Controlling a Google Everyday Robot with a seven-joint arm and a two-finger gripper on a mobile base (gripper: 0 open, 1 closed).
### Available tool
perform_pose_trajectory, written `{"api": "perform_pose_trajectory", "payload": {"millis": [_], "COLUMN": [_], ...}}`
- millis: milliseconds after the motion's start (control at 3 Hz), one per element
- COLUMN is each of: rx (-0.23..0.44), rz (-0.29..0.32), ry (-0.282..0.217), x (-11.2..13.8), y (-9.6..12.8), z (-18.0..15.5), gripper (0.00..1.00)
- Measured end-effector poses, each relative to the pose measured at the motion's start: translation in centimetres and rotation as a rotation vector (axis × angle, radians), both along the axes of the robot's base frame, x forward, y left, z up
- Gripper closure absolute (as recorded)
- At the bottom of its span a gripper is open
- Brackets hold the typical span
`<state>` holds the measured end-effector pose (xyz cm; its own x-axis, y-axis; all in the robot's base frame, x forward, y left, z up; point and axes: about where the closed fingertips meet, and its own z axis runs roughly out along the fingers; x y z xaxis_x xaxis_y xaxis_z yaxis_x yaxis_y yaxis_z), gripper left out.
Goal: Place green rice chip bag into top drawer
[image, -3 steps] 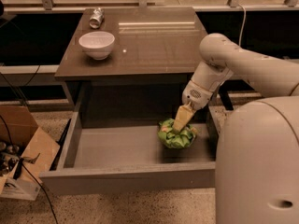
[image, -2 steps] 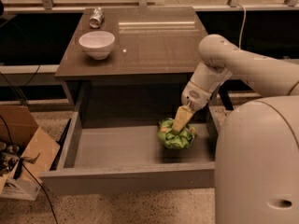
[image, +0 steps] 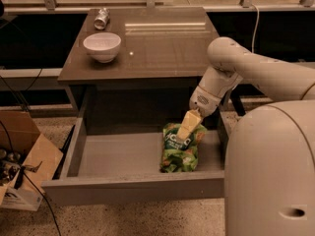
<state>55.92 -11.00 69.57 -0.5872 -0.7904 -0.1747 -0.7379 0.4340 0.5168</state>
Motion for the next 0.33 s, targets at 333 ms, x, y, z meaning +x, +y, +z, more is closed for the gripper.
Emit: {"api": "perform_pose_trajectory", "payload": {"millis": [333], "rx": [0.0], "rz": [0.0], "ry": [-0.001], "x": [0.06], "y": [0.09], "z": [-0.14], "gripper": [0.0]}}
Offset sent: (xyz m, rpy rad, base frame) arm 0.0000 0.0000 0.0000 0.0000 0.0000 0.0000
